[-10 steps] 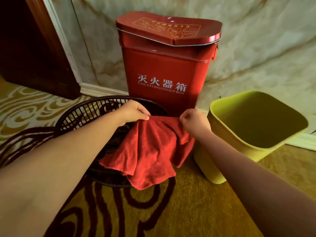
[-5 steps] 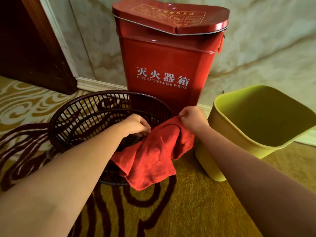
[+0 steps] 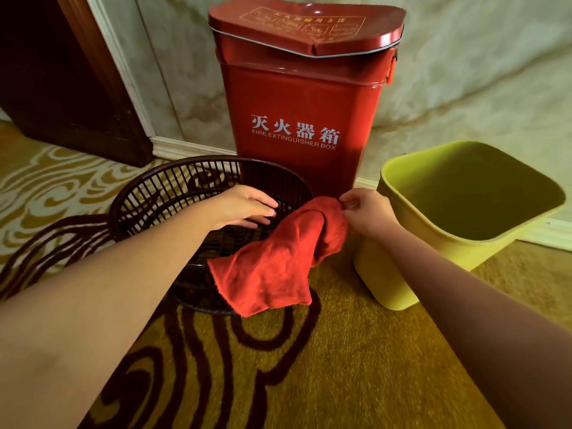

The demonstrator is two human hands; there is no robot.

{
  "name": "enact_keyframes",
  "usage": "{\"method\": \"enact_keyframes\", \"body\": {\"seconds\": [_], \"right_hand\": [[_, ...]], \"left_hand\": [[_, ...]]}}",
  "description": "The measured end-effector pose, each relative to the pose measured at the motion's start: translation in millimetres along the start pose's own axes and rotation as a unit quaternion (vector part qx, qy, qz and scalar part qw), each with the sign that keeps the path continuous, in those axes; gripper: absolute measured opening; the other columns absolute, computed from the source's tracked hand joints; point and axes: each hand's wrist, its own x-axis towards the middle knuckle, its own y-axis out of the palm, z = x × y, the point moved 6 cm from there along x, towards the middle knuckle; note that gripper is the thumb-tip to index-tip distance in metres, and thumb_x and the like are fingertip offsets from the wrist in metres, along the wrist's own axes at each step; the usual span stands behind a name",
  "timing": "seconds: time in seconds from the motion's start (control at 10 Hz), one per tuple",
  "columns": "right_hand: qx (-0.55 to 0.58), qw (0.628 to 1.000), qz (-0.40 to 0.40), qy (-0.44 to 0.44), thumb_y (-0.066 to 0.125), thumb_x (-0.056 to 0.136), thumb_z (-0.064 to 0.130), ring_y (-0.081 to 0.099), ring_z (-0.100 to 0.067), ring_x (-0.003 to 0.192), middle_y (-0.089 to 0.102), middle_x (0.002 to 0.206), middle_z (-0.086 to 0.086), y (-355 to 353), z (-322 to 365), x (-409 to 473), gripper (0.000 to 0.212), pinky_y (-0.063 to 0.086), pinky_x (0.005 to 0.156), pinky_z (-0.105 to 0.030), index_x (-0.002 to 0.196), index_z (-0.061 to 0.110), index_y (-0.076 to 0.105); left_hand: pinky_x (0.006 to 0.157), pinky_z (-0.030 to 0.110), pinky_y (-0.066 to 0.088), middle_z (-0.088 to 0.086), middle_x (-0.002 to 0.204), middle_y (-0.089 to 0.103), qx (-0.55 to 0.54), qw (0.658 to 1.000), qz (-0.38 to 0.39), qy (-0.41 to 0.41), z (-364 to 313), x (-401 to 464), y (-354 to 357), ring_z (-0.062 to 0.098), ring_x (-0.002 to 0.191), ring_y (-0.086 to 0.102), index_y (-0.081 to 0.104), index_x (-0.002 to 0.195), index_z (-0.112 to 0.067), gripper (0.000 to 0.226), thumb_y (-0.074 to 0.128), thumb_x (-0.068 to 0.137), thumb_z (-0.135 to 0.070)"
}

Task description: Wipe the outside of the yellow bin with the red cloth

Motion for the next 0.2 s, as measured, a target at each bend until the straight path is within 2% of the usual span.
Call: {"method": "enact_keyframes", "body": {"seconds": [0.2], "right_hand": [[-0.013,0.994,0.105,-0.016,0.061,0.074,0.007,0.063,-0.018,0.1,0.07,0.107,-0.006,-1.7,3.2,-14.3,0.03,0.044,0.087,-0.023,0.103,0.013,0.066]], "left_hand": [[0.081,0.03,0.05,0.0,0.102,0.067,0.069,0.996,0.058,-0.014,-15.4,-12.8,14.6,0.014,0.093,0.065,0.058,0.11,-0.02,0.026,0.057,0.083,-0.02]]}}
